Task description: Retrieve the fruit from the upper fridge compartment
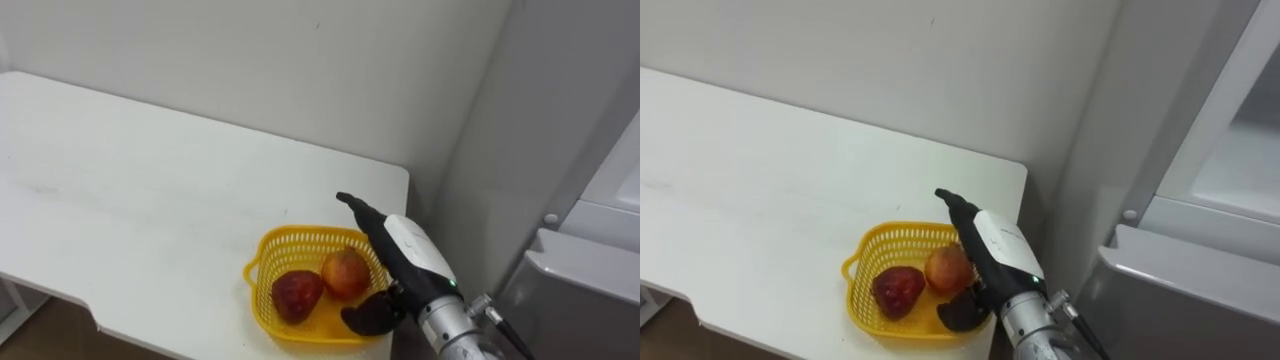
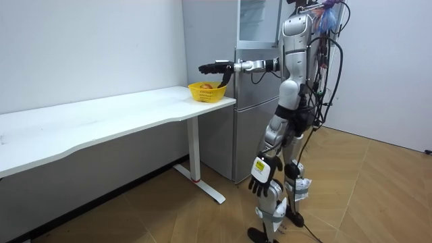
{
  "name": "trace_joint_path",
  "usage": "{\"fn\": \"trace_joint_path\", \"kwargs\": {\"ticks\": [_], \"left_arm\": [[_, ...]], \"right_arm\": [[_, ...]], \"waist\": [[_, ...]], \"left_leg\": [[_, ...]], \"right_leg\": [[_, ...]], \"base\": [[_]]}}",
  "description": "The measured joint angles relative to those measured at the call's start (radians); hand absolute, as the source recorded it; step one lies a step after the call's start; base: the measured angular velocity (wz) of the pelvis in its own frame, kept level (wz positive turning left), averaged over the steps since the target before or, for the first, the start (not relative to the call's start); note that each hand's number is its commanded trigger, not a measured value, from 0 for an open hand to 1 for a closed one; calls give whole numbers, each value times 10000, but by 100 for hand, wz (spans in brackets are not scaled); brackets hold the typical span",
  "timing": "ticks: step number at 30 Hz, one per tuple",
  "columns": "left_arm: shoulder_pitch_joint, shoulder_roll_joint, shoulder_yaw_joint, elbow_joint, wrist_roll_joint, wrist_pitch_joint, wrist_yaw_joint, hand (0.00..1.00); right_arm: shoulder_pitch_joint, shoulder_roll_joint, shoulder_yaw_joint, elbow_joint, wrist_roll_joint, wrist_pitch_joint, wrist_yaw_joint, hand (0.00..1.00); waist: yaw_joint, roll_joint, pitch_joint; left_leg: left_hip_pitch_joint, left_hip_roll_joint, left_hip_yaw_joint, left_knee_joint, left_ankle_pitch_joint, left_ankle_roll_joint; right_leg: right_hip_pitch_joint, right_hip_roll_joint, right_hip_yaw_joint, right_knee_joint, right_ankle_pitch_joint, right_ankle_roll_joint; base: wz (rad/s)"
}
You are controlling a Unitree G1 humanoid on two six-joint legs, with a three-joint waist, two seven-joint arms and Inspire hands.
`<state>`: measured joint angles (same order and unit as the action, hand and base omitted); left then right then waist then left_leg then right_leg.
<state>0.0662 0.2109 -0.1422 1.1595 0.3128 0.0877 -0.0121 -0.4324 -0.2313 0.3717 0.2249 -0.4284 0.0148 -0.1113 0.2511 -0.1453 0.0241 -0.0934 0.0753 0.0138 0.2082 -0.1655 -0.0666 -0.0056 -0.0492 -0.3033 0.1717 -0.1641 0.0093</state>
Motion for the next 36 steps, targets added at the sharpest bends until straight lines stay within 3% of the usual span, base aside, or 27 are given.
{"fn": "trace_joint_path", "kwargs": {"ticks": [14,18,24,29,33,36], "left_arm": [[-127,31,21,55,40,-23,29,0],[-134,50,8,55,24,-65,122,0],[14,-72,20,89,31,-231,482,0],[142,-195,16,89,18,-245,529,0],[161,-282,27,126,-31,-385,756,0],[334,-342,33,183,-52,-530,969,0]], "right_arm": [[-209,-15,-25,-2225,-24,-141,-94,0],[-201,-60,-38,-3011,407,-385,-182,0],[156,-52,-383,-4212,752,-919,-385,0],[462,13,-874,-4654,776,-1109,-959,0],[1422,-3,-1558,-5617,969,-1371,-1477,0],[2080,-10,-1854,-6182,1174,-1611,-1758,0]], "waist": [[-266,26,-2],[-445,94,-32],[-617,368,-56],[-1082,699,-131],[-1309,980,-255],[-1549,1067,-289]], "left_leg": [[-13,5,43,124,-3,2],[40,3,75,120,-1,5],[223,3,230,54,5,15],[329,2,266,20,14,30],[432,14,429,-70,31,47],[569,18,643,-175,37,57]], "right_leg": [[10,2,49,14,3,-5],[20,7,158,29,4,-6],[106,15,438,31,7,-1],[143,12,519,62,21,3],[81,2,660,145,20,4],[93,7,879,158,21,5]], "base": [[0],[-2],[-6],[-4],[-13],[-19]]}}
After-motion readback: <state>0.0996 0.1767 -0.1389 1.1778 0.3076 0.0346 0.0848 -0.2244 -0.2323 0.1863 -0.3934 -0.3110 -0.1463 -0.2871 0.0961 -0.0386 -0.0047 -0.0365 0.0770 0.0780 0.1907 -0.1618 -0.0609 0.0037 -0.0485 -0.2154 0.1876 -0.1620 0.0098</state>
